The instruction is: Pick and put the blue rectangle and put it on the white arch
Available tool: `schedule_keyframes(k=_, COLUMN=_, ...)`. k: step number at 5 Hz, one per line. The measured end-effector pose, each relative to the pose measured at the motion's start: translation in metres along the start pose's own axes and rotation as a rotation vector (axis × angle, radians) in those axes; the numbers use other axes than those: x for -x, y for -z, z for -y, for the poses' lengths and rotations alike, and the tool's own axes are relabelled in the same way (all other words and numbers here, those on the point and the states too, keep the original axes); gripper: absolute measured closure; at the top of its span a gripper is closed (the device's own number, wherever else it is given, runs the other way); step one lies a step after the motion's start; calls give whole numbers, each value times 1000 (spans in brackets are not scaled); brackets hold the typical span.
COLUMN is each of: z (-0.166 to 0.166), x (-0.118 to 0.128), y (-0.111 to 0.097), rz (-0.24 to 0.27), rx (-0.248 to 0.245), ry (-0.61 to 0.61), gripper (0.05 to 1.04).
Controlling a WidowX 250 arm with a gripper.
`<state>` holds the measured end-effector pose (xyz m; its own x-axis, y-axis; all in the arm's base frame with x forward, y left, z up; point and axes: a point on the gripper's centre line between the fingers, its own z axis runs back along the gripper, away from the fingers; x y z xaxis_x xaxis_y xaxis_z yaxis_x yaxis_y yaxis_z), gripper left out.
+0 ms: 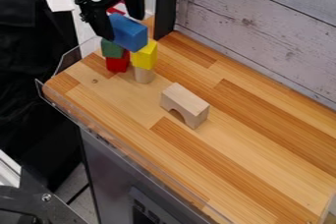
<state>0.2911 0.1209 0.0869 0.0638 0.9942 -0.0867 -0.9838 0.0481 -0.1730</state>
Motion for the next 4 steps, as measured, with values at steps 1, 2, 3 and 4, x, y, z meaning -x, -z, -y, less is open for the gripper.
schedule_keyframes(k=1, z=3, x=-6, y=2, rz=12, rx=-21, ry=-22, gripper=83)
schedule_keyframes(k=2, z=3, x=-9, y=5, rz=26, rx=-33, ry=-36, gripper=83)
schedule_keyframes(k=3, z=7, x=-12, y=10, rz=36, rx=-18, ry=-41, gripper=126)
schedule_keyframes(k=4, z=10, x=-11, y=12, rz=47, rx=-8, ry=-31, gripper=406)
